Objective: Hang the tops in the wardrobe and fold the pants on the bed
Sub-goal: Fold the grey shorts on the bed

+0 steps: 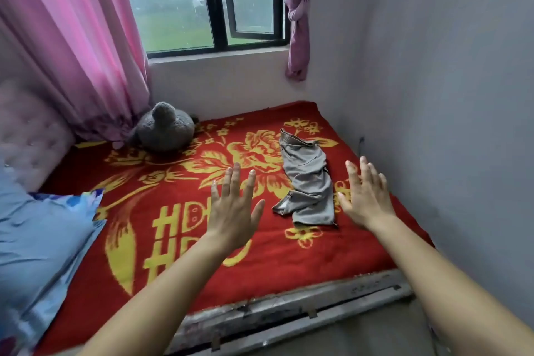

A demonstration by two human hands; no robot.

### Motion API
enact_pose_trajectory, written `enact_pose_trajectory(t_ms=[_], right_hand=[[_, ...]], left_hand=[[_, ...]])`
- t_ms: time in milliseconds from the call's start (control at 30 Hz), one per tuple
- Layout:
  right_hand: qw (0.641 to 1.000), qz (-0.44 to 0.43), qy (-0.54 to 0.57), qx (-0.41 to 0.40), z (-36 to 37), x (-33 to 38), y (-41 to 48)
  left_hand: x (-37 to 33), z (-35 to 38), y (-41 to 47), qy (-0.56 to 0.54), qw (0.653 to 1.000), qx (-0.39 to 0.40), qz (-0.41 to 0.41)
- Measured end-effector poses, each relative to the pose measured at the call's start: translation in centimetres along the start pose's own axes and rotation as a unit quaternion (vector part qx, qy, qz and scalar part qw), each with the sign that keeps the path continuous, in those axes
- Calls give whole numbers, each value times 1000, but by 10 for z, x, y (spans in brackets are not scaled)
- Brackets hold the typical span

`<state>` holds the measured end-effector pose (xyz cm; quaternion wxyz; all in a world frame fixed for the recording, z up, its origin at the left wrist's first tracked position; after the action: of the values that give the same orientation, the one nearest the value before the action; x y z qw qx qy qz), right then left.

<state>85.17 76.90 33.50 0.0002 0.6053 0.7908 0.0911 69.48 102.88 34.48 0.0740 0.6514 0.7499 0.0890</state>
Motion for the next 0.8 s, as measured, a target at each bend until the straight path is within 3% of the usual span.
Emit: enact_pose_trajectory(t_ms=[267, 500, 667, 800], right_hand=[[997, 47, -16, 51, 43, -22, 154], [985, 95, 20, 140, 132, -79, 259], [947, 162, 126, 246, 251, -114, 320], [897, 232, 196, 321, 365, -128, 349]], left_hand=[[16, 79, 170, -54, 996, 71, 8], [-21, 189, 282, -82, 988, 129, 9], [-54, 310, 323, -113, 971, 201, -61], [-74, 416, 345, -112, 955, 268, -63]])
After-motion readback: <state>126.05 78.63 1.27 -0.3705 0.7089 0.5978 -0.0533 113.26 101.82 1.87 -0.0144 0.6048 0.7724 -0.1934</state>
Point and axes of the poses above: each hand's wrist, its own y-axis towards the middle knuckle, its own z-axis out of the palm, x = y × z, the point moved 1 cm from there along y, towards the middle knuckle, and after that the axes turned 7 degrees about z, right-handed, at the moved point
